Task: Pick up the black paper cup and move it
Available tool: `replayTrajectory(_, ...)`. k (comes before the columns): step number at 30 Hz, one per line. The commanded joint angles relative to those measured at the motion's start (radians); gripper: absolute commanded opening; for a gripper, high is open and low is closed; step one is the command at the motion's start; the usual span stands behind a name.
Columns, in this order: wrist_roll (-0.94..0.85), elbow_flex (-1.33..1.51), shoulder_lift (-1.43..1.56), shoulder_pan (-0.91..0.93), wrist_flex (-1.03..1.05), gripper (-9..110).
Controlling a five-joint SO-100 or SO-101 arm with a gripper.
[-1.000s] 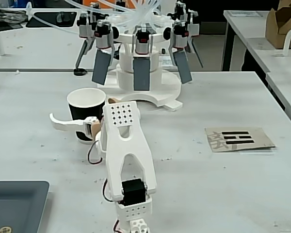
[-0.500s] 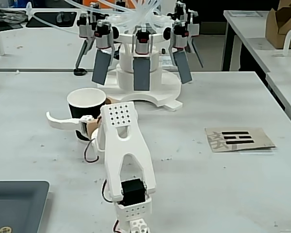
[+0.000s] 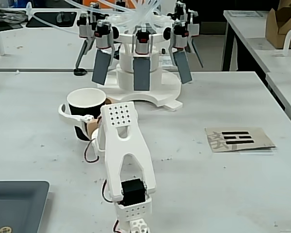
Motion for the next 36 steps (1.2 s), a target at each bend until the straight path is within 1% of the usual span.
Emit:
replayTrajectory(1, 0.012, -0.043, 0.028, -0.009, -0.009, 29)
replayTrajectory(7, 0.023, -0.041, 0.031, -0.009, -0.014, 21)
replayTrajectory(14, 0.023, -0.038, 0.038, -0.011, -0.014, 14)
replayTrajectory(21, 0.011, -0.005, 0.083, -0.011, -0.002, 11)
replayTrajectory(30, -0.034, 0.183, 0.253, -0.008, -0.005, 10)
replayTrajectory(36, -0.083, 0.330, 0.365, -0.006, -0.066, 9)
